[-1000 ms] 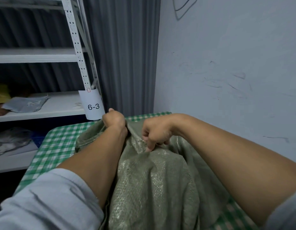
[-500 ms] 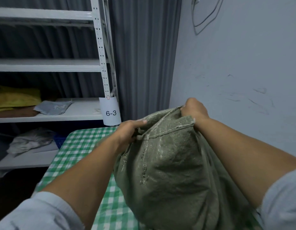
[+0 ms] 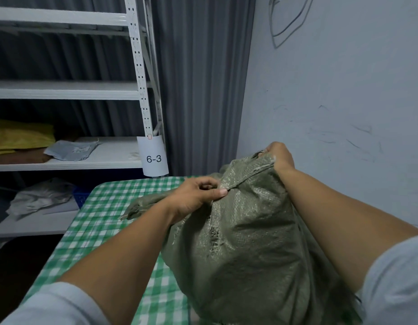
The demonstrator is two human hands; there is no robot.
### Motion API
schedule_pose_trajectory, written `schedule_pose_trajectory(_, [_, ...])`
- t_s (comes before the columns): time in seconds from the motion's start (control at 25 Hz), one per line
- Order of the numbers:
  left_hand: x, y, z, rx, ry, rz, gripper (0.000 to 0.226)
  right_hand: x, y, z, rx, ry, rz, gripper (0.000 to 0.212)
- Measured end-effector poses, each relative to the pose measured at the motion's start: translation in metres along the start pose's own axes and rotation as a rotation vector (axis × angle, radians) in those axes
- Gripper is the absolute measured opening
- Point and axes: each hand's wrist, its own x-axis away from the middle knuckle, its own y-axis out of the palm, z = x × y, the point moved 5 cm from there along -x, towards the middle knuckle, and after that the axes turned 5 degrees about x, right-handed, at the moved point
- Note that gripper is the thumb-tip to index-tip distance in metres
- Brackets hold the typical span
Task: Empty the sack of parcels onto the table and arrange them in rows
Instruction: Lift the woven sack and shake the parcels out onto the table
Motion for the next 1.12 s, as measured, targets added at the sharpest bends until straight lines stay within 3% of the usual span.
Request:
schedule_pose_trajectory(0.08, [-0.003,0.005,-0.003,-0.007,0.024,0.065,0.014,0.002,-0.002,0.004,-0.051,-0.012,0.004,0.004])
schedule_pose_trajectory(0.16, [-0.007,0.007,-0.005,0.053,0.05,0.187,0.013,0.01,-0.006,0.003,-0.21,-0.034,-0.06,0.011])
schedule_pose_trajectory(0.28, [-0.014,0.003,0.002,0.172,0.066,0.4,0.013,0.028,-0.013,-0.008,-0.531,-0.095,-0.445,0.036])
schedule_pose_trajectory(0.4, [-0.026,-0.01,0.031,0.306,0.091,0.573,0.012,0.045,-0.024,-0.02,-0.478,-0.225,-0.748,0.07])
schedule_pose_trajectory(0.52, [-0.043,-0.014,0.09,0.468,0.21,0.559,0.013,0.035,-0.058,-0.049,-0.351,-0.393,-0.564,0.065])
schedule_pose_trajectory(0.64, [-0.051,-0.002,0.115,0.5,0.223,0.505,0.008,0.025,-0.086,-0.069,-0.099,-0.413,-0.34,0.096])
schedule_pose_trajectory(0.8, [-0.045,0.011,0.086,0.512,0.108,0.548,0.029,0.028,-0.059,-0.049,0.221,-0.35,-0.334,0.076])
schedule_pose_trajectory(0.96, [-0.042,0.024,0.091,0.493,0.106,0.518,0.034,0.029,-0.057,-0.048,0.439,-0.302,-0.332,0.095])
schedule_pose_trajectory(1.12, [-0.042,0.036,0.092,0.434,0.084,0.448,0.039,0.027,-0.032,-0.05,0.615,-0.461,-0.343,0.06])
